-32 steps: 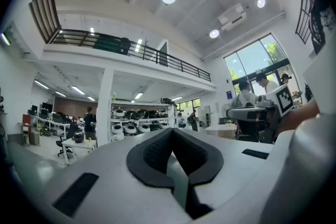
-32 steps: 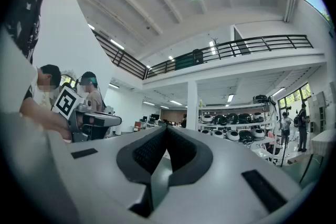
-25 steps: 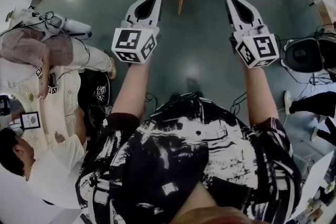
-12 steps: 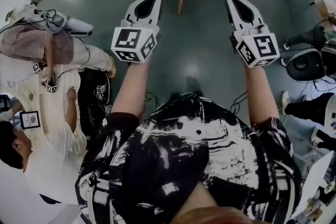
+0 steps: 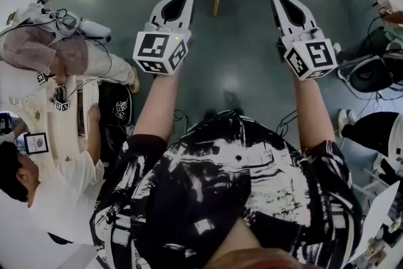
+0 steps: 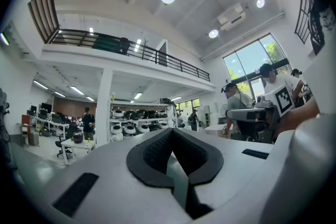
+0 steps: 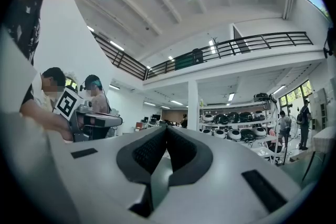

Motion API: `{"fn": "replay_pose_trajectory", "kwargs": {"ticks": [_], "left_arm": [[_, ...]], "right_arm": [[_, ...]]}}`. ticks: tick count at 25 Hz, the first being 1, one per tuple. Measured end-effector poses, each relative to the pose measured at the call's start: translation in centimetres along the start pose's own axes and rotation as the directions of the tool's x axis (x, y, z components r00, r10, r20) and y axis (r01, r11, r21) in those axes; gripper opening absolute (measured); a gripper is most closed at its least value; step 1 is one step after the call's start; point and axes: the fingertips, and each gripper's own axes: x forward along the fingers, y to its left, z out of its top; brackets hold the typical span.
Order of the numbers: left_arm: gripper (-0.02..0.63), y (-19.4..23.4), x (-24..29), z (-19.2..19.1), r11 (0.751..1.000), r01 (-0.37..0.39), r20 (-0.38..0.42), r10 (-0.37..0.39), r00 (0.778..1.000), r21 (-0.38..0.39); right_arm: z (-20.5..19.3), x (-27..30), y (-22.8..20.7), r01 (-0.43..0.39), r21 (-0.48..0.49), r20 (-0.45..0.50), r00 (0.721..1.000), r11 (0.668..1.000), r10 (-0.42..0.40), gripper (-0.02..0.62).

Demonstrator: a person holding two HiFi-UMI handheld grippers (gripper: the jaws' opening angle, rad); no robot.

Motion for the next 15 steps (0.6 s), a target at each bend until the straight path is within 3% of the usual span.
{"fn": "replay_pose_trajectory", "kwargs": {"ticks": [4,5,6,7,8,9,15], "left_arm": [[0.000,0.1,0.3,0.1,1.000,-0.002,-0.003,0.002,1.000,-0.004],[0.000,0.2,0.3,0.1,1.000,-0.003,-0.003,0.003,1.000,-0.006],[0.000,0.3,0.4,0.1,1.000,-0.004,-0.003,0.004,1.000,-0.006],[0.000,0.4,0.4,0.1,1.000,-0.005,-0.004,0.005,1.000,-0.007],[0.000,0.4,0.4,0.1,1.000,-0.006,-0.003,0.006,1.000,-0.008],[0.000,0.4,0.4,0.1,1.000,-0.006,-0.003,0.006,1.000,-0.008],[0.000,1.0,1.2,-0.7,1.000,-0.016,-0.002,0.016,1.000,-0.009]], "right_arm": [[0.2,0.3,-0.5,0.009,0.007,0.011,1.000,1.000,-0.009,0.002],[0.4,0.5,-0.6,0.009,0.027,0.032,0.999,1.000,-0.010,0.094],[0.6,0.7,-0.8,0.009,0.053,0.052,0.999,0.999,-0.012,0.393],[0.7,0.9,-1.0,0.015,0.069,0.062,0.998,0.998,-0.019,0.504],[0.6,1.0,-1.2,0.025,0.064,0.063,0.998,0.998,-0.029,0.546],[0.4,1.0,-1.3,0.035,0.048,0.060,0.997,0.998,-0.037,0.575],[-0.6,1.6,-1.6,0.024,0.033,0.059,0.998,0.999,-0.026,0.575]]}}
